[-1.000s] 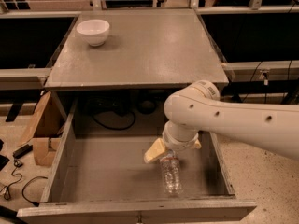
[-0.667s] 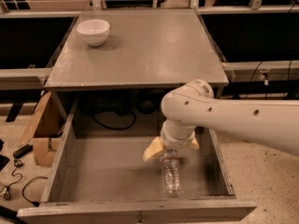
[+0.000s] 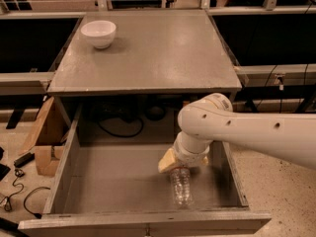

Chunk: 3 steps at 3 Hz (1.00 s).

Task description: Pick water bottle from top drawer and place on counter

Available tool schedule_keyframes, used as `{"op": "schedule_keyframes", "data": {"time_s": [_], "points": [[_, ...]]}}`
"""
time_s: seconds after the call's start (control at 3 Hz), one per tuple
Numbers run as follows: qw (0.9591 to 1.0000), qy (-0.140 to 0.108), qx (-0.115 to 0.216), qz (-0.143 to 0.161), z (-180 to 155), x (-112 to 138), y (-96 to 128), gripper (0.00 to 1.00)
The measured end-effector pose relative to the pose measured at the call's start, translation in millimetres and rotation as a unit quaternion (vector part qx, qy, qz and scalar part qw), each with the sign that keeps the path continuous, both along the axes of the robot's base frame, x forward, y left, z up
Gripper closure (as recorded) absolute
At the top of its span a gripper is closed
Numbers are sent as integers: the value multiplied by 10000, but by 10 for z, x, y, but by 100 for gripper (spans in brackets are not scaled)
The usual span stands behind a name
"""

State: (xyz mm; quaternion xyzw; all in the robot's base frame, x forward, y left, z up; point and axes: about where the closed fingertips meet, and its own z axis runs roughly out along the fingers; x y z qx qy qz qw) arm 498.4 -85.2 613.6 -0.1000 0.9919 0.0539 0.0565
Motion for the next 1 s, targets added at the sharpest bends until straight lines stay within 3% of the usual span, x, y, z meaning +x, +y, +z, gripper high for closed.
{"op": "schedule_keyframes", "data": {"time_s": [0.33,1.0], "points": [[9998,69,165,-31,-88,5,31,49],[9998,69,165,-31,-88,5,31,96]]}}
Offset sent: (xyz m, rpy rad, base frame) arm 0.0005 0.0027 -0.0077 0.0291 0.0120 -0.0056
